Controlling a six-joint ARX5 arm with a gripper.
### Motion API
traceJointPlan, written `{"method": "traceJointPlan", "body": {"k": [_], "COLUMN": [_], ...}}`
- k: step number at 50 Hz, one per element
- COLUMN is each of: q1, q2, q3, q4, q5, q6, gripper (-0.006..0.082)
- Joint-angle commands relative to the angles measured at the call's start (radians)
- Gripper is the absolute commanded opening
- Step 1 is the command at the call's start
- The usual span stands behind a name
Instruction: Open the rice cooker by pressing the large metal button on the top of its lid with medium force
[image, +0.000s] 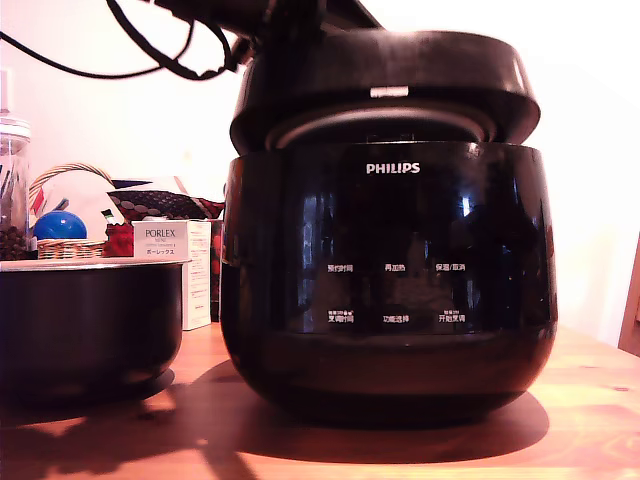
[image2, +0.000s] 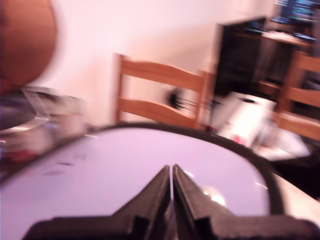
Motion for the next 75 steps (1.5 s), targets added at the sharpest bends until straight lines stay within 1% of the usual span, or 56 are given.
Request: {"method": "traceJointPlan", "body": {"k": [1, 12, 22, 27, 42, 46, 65, 75], "q1": [-0.002, 0.035, 0.087, 0.117, 0.208, 0.235, 0.352, 0.377], "q2": [-0.036, -0.129, -0.206, -0.24, -0.328, -0.348, -0.433, -0.454], "q3": [-0.024, -0.024, -0.024, -0.024, -0.024, -0.024, -0.024, -0.024], "q4": [0.009, -0.013, -0.1, -0.131, -0.233, -0.26, -0.365, -0.377], "q5": [-0.042, -0.127, -0.191, -0.205, -0.307, -0.319, -0.326, -0.325], "q6": [-0.001, 0.007, 0.018, 0.019, 0.051, 0.071, 0.07, 0.07], "gripper": [-0.0019, -0.0019, -0.0019, -0.0019, -0.0019, -0.0019, -0.0019, -0.0019]}}
